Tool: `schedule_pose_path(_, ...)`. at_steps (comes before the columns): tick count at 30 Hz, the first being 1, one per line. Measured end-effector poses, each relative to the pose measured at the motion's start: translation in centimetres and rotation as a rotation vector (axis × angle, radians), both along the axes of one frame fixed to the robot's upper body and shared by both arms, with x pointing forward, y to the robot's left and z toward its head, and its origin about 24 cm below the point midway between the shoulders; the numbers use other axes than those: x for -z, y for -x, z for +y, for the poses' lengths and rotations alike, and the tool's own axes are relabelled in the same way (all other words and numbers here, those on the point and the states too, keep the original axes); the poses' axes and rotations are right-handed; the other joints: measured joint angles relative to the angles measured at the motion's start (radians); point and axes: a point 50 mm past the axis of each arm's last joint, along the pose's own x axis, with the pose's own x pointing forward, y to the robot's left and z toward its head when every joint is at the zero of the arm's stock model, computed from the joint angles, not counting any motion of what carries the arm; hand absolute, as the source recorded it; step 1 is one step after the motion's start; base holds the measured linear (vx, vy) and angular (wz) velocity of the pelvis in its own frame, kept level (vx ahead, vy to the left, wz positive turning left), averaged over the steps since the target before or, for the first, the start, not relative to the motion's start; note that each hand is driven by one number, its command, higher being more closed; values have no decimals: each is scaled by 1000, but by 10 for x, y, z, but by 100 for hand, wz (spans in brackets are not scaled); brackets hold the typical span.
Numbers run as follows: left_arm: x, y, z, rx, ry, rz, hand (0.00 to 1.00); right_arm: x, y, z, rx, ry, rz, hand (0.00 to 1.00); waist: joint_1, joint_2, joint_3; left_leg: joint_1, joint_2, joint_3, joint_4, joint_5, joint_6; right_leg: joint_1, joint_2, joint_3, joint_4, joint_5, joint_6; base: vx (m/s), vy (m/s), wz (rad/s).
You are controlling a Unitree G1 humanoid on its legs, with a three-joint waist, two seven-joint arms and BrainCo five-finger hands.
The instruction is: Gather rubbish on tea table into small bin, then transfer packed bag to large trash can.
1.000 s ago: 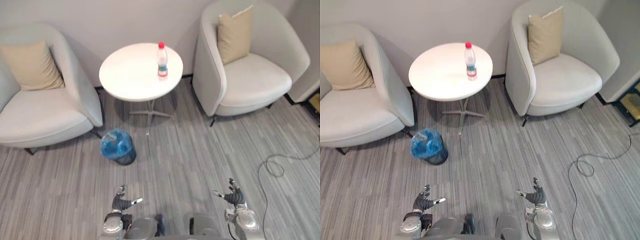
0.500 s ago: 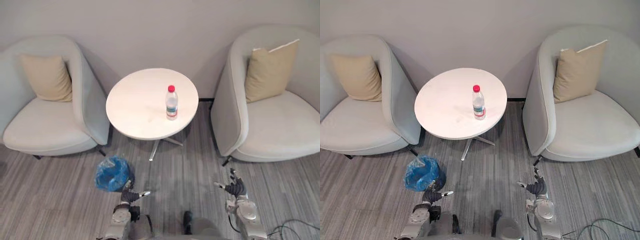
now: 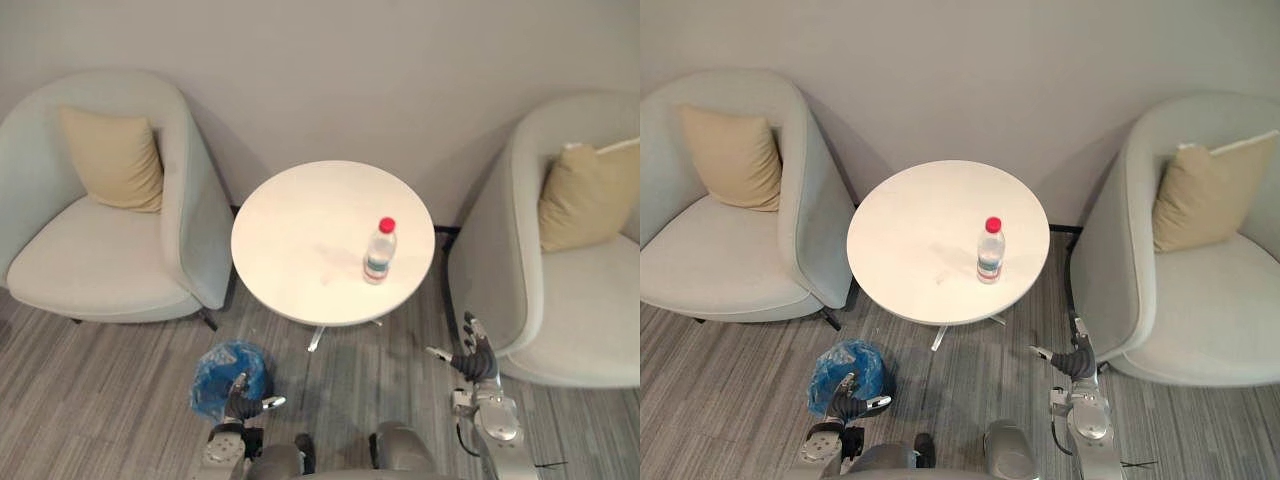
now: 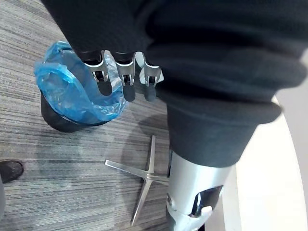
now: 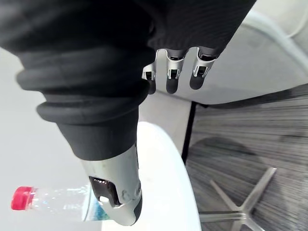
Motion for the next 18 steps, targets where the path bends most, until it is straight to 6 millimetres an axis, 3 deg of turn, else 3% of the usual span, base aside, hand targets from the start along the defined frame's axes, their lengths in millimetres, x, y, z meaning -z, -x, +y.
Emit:
schedule_pose_path(2, 1, 2, -5, -6, 15, 5, 0, -5, -6, 0, -18, 21, -19, 0, 12, 23, -14, 2, 19, -17, -19, -1, -2, 17, 16, -19, -29, 4, -6, 241, -143, 26)
schedule_pose_path(4, 1, 3, -7, -11, 24, 1, 0, -11, -13, -3, -35, 59, -39, 0, 11, 37, -18, 30, 34, -55, -67, 18, -31, 60, 25, -64, -73, 10, -15, 215, -138, 45)
schedule_pose_path(11, 6, 12, -4, -14, 19, 29, 0, -14, -24, -6, -50, 81, -45, 0, 14, 42, -17, 55, 33, -109, -103, 31, -40, 134, 18, -117, -160, 20, -29, 57, -19, 25)
schedule_pose_path(18, 10, 22, 0, 12, 1, 65, 0, -8, -44, -5, -54, 69, -19, 0, 18, 61, -16, 32, 14, -178, -168, 107, -39, 153, -2, -183, -246, 77, -29, -48, 7, 30)
